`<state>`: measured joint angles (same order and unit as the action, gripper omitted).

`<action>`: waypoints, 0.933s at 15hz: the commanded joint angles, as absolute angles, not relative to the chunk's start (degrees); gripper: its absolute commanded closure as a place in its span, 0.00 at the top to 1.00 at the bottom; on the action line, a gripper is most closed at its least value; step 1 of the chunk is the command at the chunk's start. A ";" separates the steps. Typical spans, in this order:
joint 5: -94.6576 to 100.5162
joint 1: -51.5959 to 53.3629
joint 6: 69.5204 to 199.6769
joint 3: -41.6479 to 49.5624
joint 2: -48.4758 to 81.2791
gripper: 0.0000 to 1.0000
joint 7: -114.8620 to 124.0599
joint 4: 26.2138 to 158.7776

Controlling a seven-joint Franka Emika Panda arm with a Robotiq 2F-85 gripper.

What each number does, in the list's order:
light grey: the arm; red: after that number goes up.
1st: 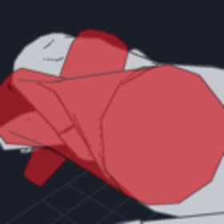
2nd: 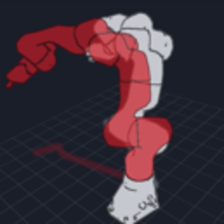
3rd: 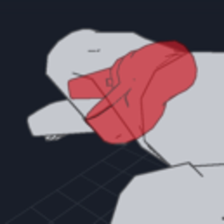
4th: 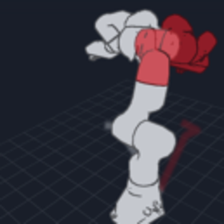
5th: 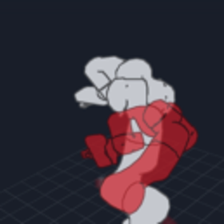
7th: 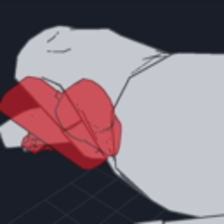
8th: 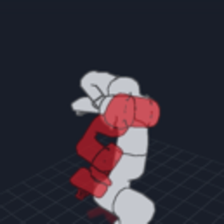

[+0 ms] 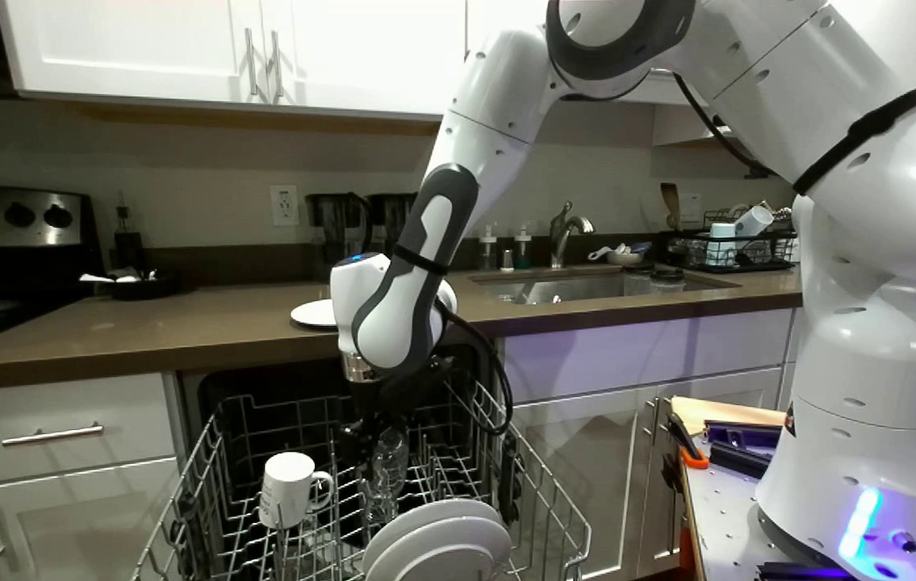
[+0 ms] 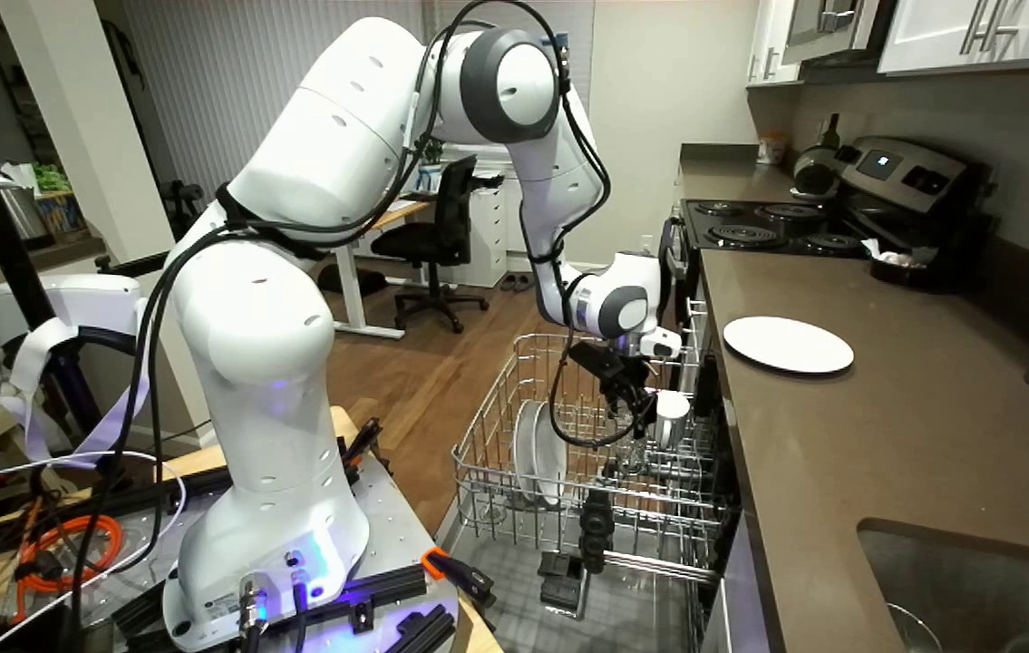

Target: Move the glass jar to the right side of the dishwasher rack

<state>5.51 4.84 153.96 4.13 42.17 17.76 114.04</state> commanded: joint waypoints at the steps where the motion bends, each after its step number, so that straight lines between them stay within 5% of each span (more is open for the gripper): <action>1: 4.50 5.18 154.19 4.73 42.95 0.63 15.42 113.01; 2: 4.50 5.22 154.09 4.75 42.94 0.63 15.47 112.99; 3: 4.61 5.38 153.77 4.92 42.92 0.96 15.61 112.96; 14: 7.01 8.81 151.81 6.53 35.77 1.00 15.33 117.81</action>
<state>5.91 6.76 153.21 5.60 40.84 16.96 114.30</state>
